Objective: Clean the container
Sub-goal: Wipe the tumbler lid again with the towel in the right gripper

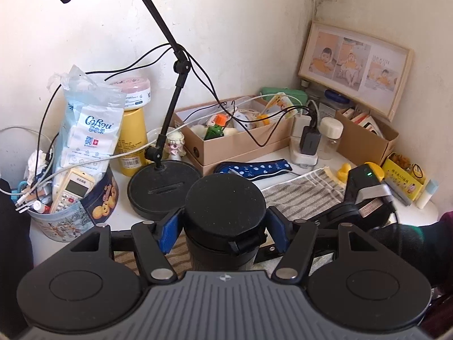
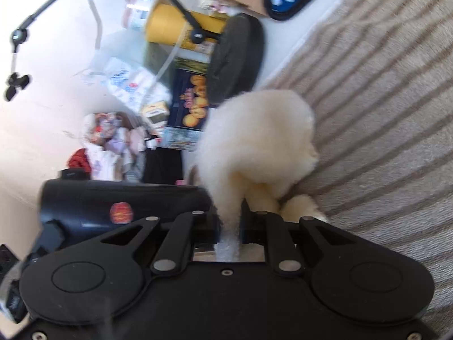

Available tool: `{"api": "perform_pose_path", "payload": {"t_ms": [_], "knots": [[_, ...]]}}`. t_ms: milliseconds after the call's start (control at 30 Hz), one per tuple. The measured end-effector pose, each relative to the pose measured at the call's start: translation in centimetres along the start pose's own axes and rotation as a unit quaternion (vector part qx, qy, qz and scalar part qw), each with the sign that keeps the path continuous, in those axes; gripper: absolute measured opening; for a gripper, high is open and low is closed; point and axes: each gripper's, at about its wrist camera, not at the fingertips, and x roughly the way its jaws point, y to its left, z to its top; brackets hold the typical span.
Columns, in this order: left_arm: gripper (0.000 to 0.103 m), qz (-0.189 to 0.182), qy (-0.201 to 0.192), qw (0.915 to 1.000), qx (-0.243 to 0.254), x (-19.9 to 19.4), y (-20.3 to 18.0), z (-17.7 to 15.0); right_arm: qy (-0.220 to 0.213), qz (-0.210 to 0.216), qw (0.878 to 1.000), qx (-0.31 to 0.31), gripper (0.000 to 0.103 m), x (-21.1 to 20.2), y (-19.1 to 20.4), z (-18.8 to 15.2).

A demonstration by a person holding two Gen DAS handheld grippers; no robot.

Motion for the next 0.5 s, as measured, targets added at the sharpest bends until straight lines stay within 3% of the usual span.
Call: {"api": "perform_pose_path", "payload": {"t_ms": [167,300,500], "knots": [[0.063,-0.017,-0.001,0.9995,0.026,-0.1,0.2,0.0,-0.002,0.038,0.999,-0.018,0.011,-1.2,2.2,0.1],[0.063,-0.038,0.002,0.9986,0.036,0.0,1.0,0.1,-0.004,0.094,0.995,-0.028,0.011,-2.5,4.1,0.6],[0.063,-0.041,-0.001,0.9984,0.037,0.0,0.8,0.0,-0.007,0.135,0.989,-0.062,0.011,-3.6,7.1,1.4]]}}
